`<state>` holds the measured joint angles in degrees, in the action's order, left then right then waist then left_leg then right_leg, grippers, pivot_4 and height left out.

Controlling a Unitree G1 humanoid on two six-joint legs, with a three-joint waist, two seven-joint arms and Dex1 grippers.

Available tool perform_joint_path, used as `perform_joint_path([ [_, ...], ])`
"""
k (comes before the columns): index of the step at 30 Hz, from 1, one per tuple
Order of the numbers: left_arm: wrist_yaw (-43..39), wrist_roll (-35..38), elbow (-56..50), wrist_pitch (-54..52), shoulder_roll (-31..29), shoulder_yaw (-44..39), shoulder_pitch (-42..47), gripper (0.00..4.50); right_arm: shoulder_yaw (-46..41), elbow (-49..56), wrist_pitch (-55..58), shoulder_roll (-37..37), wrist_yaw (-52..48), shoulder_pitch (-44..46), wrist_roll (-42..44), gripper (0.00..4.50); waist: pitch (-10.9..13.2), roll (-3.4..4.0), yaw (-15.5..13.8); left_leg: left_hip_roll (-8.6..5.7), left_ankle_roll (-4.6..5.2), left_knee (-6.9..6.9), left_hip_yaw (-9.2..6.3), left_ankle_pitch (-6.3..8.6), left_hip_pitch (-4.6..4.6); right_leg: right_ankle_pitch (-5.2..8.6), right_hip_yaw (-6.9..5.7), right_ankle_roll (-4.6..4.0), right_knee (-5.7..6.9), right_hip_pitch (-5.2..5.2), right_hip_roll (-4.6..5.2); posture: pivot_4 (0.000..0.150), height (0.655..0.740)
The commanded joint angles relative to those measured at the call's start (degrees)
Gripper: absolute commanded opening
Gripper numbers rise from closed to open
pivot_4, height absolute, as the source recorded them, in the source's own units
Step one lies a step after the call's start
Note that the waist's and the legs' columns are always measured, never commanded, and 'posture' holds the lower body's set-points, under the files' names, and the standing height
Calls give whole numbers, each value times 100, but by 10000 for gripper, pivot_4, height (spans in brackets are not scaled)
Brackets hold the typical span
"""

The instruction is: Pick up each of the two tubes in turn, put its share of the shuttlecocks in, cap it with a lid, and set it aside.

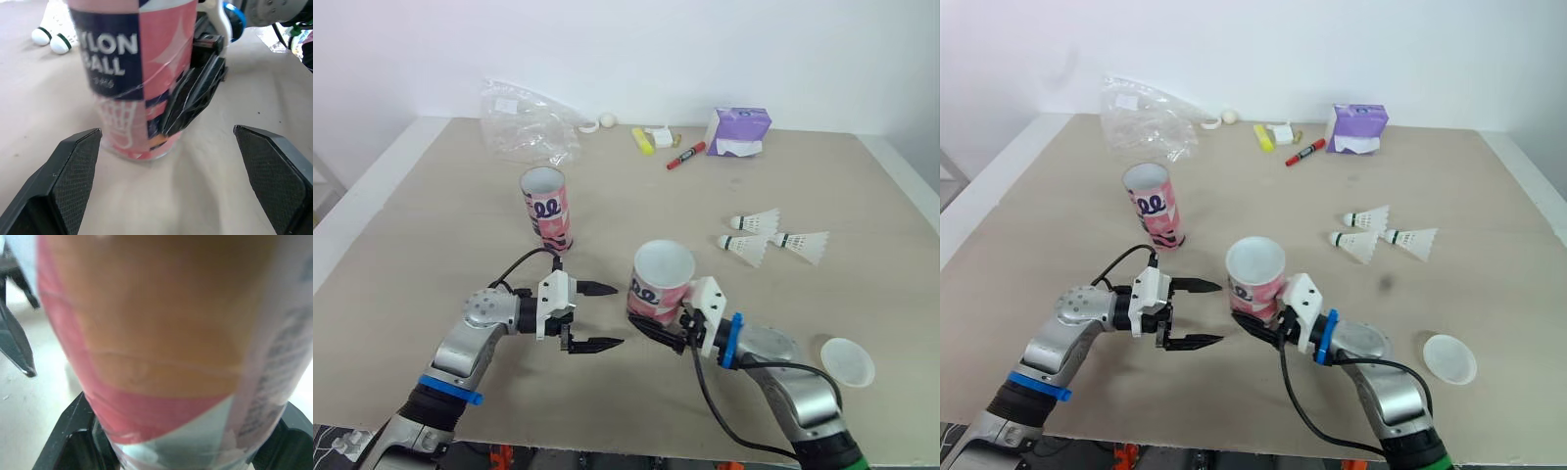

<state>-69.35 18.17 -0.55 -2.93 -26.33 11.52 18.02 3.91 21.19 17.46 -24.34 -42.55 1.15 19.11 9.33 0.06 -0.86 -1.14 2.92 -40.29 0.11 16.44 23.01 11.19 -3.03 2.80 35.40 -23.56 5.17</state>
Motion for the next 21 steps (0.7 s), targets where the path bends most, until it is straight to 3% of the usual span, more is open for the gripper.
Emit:
perform_joint_path([
  [1,-35,140,-181,-73,-25,-20,51,45000,-1337,1051,414,-124,585,-554,720,28521,0,-1,-4,-1,0,0,0,0,0,0,1,1,0,1,2,1500,7400],
  [6,-54,203,-225,-200,26,37,100,45000,-3179,1031,665,16,1480,-1228,1349,28521,0,0,-8,1,1,0,1,1,-2,-1,0,-1,0,3,1,1500,7400],
  [11,-51,221,-273,-323,80,77,170,45000,-4547,-324,371,-42,2506,-1050,1078,28521,0,0,-3,1,4,0,10,-3,-10,6,9,-14,2,5,-2,1500,7400],
  [16,-32,195,-325,-348,77,109,166,45000,-5145,-2292,90,-459,3096,-292,901,28521,2,7,34,1,11,1,41,-6,-27,12,42,-5,11,5,-5,1500,7400],
  [21,-1,158,-318,-319,56,115,155,45000,-5104,-3116,-157,-645,3111,87,819,28521,1,10,44,8,20,37,91,-10,-65,14,93,-2,18,6,-13,1500,7400],
])
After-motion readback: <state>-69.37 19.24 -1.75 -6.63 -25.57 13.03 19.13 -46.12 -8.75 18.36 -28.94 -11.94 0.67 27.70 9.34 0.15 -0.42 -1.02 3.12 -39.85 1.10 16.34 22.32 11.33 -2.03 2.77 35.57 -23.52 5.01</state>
